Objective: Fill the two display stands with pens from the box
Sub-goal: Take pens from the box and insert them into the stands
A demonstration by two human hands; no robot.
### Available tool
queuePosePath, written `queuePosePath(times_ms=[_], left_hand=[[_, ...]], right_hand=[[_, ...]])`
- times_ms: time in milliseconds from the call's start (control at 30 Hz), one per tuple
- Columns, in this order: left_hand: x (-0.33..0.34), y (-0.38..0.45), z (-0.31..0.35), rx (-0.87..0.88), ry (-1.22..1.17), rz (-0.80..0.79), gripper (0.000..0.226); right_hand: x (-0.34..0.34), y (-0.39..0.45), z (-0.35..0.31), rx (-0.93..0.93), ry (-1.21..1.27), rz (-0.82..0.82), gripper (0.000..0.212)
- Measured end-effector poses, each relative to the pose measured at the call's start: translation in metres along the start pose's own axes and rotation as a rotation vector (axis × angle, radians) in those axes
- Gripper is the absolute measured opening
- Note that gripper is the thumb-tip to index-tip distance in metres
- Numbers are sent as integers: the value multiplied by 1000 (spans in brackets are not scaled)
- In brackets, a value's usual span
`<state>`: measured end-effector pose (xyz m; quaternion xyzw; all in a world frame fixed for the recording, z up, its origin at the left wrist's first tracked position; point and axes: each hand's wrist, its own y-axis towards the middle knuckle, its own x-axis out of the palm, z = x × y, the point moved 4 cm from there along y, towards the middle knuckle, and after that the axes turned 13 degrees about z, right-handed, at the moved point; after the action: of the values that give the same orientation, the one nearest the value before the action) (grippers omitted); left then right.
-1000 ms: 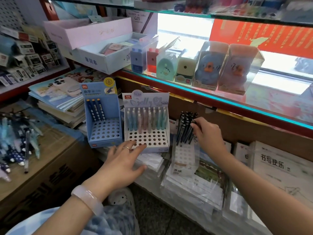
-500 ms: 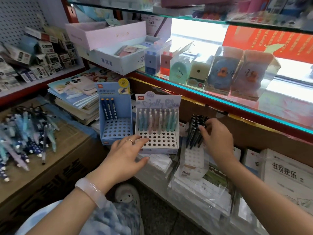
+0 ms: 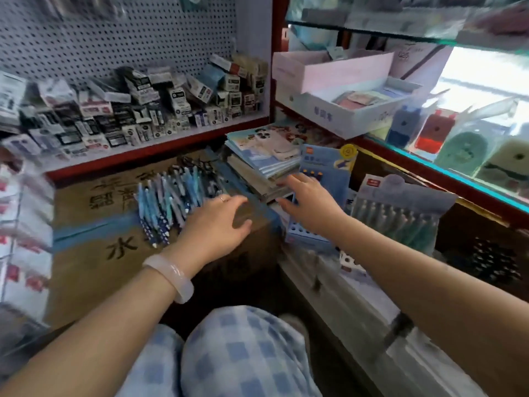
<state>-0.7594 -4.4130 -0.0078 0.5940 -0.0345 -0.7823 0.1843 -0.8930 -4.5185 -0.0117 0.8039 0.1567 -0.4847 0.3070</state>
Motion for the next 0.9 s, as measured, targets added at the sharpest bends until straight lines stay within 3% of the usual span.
queuePosePath(times_ms=[200,467,667,800,900], left_hand=[[-14,-5,-96,-257,-25,19,50],[-7,3,-193,-449,39,13,50],[6,28,-240,-616,-18,33,38],[29,51,-251,-684,-14,-26,15],[50,67,-255,-815,-69,-112,30]], right_hand=[[53,54,-66,-133,6,-132,46],[123,95,-118,-262,22,-291,46],[163,116,-137,-325,54,-299,45],[173,120,-140,-344,85,-276,43],[172,119,-131,-332,90,-211,44]])
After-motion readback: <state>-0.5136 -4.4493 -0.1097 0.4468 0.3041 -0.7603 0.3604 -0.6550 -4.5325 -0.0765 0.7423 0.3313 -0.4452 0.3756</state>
